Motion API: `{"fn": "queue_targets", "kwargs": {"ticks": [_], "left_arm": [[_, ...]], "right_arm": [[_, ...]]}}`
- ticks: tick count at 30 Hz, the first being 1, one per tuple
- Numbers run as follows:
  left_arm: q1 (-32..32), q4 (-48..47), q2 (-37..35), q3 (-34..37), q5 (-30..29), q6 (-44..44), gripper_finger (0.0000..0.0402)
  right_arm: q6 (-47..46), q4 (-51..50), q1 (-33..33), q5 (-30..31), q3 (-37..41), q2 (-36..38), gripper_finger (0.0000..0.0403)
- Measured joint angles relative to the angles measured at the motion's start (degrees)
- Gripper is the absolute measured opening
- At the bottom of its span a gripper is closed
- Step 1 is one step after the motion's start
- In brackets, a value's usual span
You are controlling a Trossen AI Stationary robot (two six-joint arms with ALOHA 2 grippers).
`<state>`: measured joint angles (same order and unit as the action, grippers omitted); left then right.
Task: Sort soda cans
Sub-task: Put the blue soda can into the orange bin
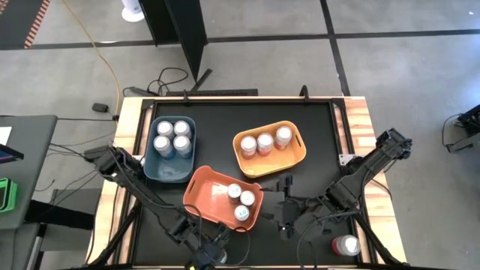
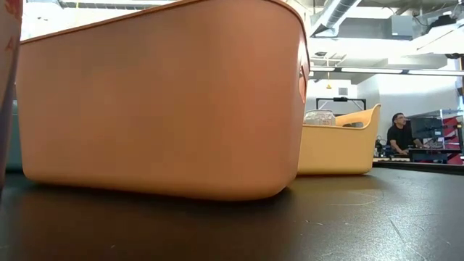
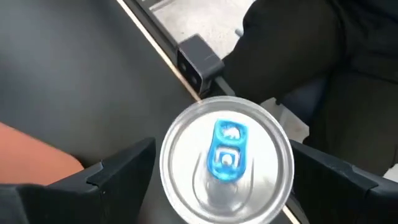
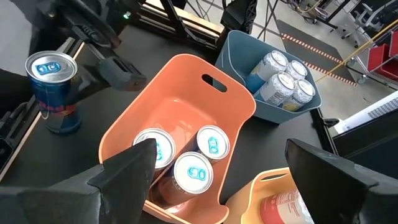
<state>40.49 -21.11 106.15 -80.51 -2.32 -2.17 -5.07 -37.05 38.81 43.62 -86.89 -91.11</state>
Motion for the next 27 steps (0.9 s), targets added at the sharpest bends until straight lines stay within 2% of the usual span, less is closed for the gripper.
{"fn": "queue_targets", "kwargs": {"ticks": [9, 15, 22, 27], "left_arm": [[-0.17, 1.69, 0.66, 0.00, 0.81, 0.78, 0.0324], [-0.81, 1.72, 1.74, 0.02, 3.77, 0.20, 0.0291], [-0.94, 1.81, 1.77, 0.04, 4.13, 0.41, 0.0235], [-0.94, 0.28, 1.34, -0.15, 4.14, 0.67, 0.0232]], "right_arm": [[-0.01, -0.16, 0.00, 0.00, 0.00, 0.00, 0.0372], [0.01, -0.19, 0.00, -0.02, 0.00, 0.00, 0.0372], [0.01, -0.23, 0.00, 0.00, 0.00, 0.00, 0.0372], [0.01, -0.23, 0.00, -0.02, -0.02, 0.00, 0.0372]]}}
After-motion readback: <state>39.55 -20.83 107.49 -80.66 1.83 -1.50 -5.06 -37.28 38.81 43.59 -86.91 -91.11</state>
